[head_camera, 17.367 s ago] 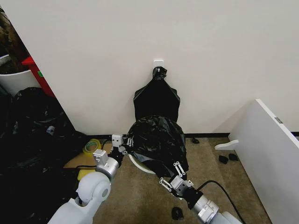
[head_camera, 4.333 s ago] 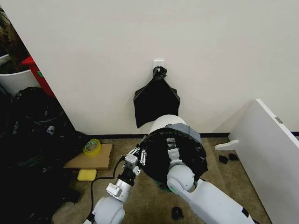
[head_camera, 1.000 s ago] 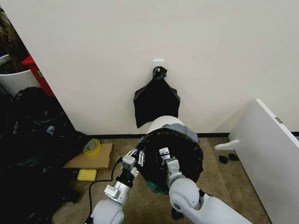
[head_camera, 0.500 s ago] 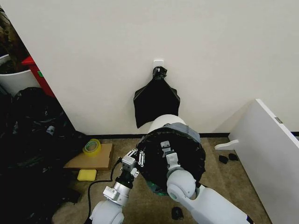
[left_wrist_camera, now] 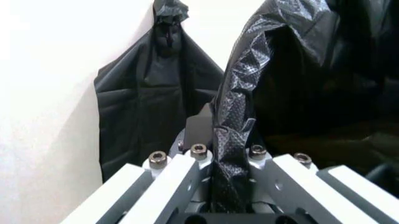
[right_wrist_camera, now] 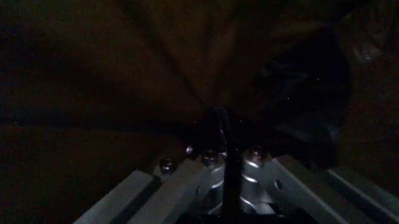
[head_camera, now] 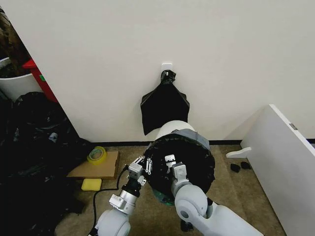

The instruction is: Place the garbage bag over the trash bin.

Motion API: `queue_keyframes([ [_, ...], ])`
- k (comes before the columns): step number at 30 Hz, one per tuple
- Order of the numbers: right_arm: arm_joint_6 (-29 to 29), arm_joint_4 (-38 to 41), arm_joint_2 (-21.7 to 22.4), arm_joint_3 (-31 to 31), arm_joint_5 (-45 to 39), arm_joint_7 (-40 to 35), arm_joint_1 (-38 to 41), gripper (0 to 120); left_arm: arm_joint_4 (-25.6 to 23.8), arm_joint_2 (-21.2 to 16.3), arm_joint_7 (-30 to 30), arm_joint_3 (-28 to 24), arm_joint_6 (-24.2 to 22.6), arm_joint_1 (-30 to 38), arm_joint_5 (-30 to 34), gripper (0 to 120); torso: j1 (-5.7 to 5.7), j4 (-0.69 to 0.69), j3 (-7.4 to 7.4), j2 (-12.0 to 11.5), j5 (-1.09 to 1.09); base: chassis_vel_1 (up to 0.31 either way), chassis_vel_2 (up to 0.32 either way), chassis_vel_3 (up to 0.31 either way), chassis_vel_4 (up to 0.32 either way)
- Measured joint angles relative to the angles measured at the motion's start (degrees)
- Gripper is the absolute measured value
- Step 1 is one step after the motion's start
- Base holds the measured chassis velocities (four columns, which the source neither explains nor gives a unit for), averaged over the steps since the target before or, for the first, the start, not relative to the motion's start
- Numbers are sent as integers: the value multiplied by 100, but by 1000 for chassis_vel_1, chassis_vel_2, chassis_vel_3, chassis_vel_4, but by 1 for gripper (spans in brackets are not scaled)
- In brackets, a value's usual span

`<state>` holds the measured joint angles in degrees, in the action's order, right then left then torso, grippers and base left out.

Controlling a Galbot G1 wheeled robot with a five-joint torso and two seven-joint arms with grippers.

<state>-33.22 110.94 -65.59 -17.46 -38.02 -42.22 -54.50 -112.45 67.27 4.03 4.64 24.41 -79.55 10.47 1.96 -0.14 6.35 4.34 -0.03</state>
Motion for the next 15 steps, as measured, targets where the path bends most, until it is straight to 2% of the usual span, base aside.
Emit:
queue_keyframes([
  [6, 370, -249, -16, 2, 896, 295, 54, 0, -52, -16, -6, -2, 1, -20, -4, 0, 0, 0, 0, 0, 0, 0, 0, 0, 0],
  [7, 591, -334, 31, 27, 1302, 445, 50, 0, -52, -12, -5, 5, 1, -16, 15, 0, 0, 0, 0, 0, 0, 0, 0, 0, 0],
  [8, 591, -334, 31, 27, 1302, 445, 50, 0, -52, -12, -5, 5, 1, -16, 15, 0, 0, 0, 0, 0, 0, 0, 0, 0, 0],
  [10, 999, -474, 85, 88, 1783, 677, 9, 0, -60, 0, -6, 7, 1, -8, 59, 0, 0, 0, 0, 0, 0, 0, 0, 0, 0],
  [11, 999, -474, 85, 88, 1783, 677, 9, 0, -60, 0, -6, 7, 1, -8, 59, 0, 0, 0, 0, 0, 0, 0, 0, 0, 0],
  [13, 1493, -578, 128, 170, 2132, 947, -67, 0, -91, 8, -6, 6, -21, -4, 142, 0, 0, 0, 0, 0, 0, 0, 0, 0, 0],
  [15, 1612, -592, 136, 185, 2169, 1007, -88, 0, -103, 9, -5, 5, -35, -4, 175, 0, 0, 0, 0, 0, 0, 0, 0, 0, 0],
])
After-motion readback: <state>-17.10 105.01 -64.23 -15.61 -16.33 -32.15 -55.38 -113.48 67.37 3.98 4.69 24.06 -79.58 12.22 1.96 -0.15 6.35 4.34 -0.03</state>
